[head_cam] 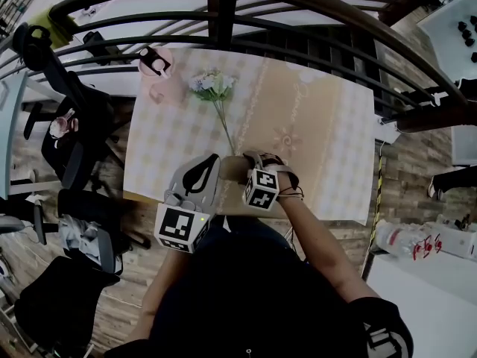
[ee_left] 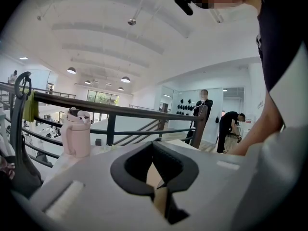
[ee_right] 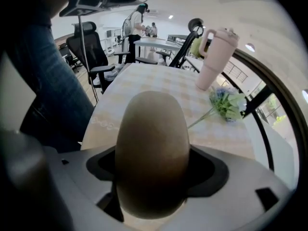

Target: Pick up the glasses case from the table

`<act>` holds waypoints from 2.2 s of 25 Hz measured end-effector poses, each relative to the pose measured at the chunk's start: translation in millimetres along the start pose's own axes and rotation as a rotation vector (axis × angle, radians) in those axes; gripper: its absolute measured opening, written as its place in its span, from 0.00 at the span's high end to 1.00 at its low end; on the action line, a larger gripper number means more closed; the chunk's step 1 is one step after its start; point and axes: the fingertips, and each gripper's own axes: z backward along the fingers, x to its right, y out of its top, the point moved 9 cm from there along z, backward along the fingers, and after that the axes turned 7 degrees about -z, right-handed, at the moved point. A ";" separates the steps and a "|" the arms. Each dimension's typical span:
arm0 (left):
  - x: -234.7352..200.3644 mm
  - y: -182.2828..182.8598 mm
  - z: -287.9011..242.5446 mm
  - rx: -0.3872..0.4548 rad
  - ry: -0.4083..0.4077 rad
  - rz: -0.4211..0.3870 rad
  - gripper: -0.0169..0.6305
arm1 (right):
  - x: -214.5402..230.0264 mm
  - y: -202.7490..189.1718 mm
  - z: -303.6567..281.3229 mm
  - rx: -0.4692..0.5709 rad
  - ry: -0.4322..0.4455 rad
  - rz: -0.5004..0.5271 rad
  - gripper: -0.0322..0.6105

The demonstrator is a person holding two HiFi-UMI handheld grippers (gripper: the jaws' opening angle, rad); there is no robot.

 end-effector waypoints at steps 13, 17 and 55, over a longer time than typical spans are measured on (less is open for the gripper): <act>0.2 14.6 -9.0 0.038 -0.020 -0.030 0.96 | 33.6 6.1 110.9 0.387 -0.333 -0.389 0.37; 0.4 19.4 -11.2 0.050 -0.027 -0.040 0.96 | 42.9 10.9 145.2 0.484 -0.434 -0.428 0.37; -0.8 116.4 8.9 0.307 0.043 -0.132 0.96 | 36.5 23.4 318.5 1.105 -0.956 -0.600 0.37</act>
